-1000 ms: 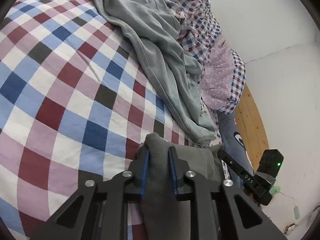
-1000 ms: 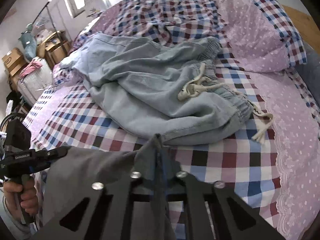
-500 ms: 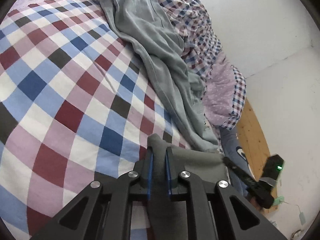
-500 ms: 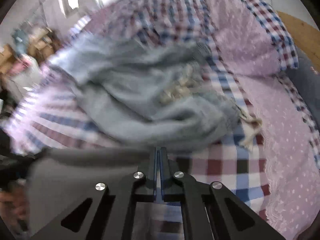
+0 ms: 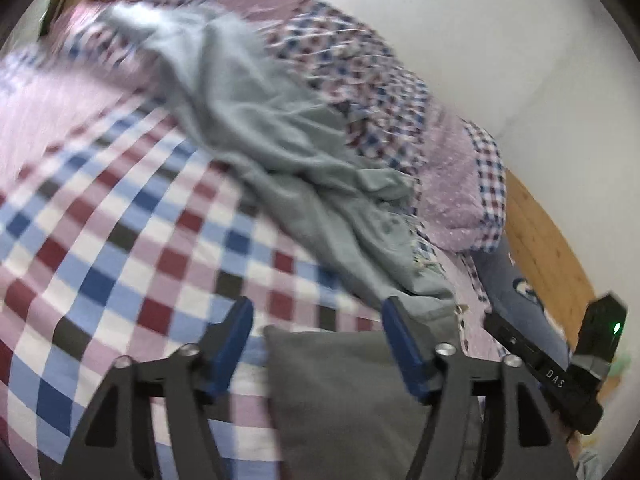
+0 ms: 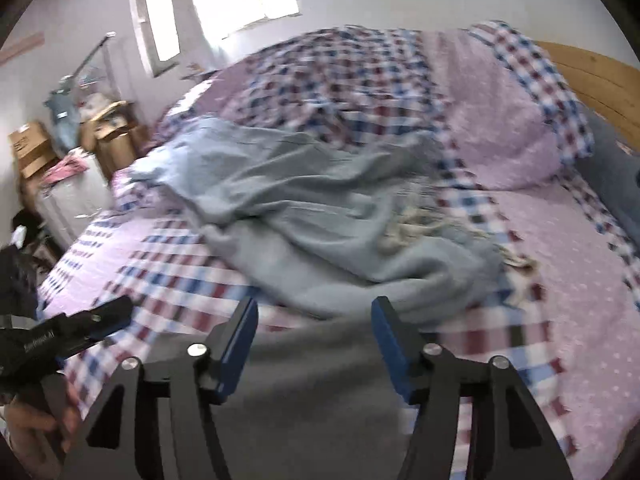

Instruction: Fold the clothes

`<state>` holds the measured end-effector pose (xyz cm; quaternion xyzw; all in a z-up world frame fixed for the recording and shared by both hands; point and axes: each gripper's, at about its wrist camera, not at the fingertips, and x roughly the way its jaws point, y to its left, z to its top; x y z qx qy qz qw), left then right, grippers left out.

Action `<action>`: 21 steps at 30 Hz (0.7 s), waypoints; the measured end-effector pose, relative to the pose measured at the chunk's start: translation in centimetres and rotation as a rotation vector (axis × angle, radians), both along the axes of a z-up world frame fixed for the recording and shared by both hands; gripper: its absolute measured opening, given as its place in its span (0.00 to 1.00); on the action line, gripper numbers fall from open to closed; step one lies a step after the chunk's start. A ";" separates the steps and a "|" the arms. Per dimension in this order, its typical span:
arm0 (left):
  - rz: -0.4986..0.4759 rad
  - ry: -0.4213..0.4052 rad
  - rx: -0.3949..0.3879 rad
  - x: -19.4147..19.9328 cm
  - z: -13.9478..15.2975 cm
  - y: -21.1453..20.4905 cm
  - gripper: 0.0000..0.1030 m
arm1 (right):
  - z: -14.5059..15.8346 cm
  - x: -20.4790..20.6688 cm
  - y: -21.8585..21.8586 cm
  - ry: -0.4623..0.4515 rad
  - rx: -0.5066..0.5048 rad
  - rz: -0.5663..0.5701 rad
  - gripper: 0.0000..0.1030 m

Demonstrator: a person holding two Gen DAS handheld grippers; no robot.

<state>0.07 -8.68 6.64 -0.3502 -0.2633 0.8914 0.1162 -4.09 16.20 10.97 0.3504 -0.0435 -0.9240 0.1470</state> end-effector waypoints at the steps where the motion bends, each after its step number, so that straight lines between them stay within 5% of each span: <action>1: -0.018 0.000 -0.020 -0.1 0.2 0.9 0.71 | -0.4 -0.3 -0.9 -0.002 0.016 0.018 0.64; 7: -0.085 -0.060 -0.204 -1.9 -2.0 5.5 0.81 | -6.2 -3.3 -1.7 -0.120 0.097 0.081 0.64; 13: -0.104 -0.075 -0.363 -2.2 -4.1 7.5 0.81 | -8.9 -4.5 0.0 -0.177 0.030 0.078 0.65; 21: -0.106 -0.072 -0.416 -2.5 -5.0 7.9 0.85 | -9.3 -4.4 -0.5 -0.163 0.071 0.077 0.66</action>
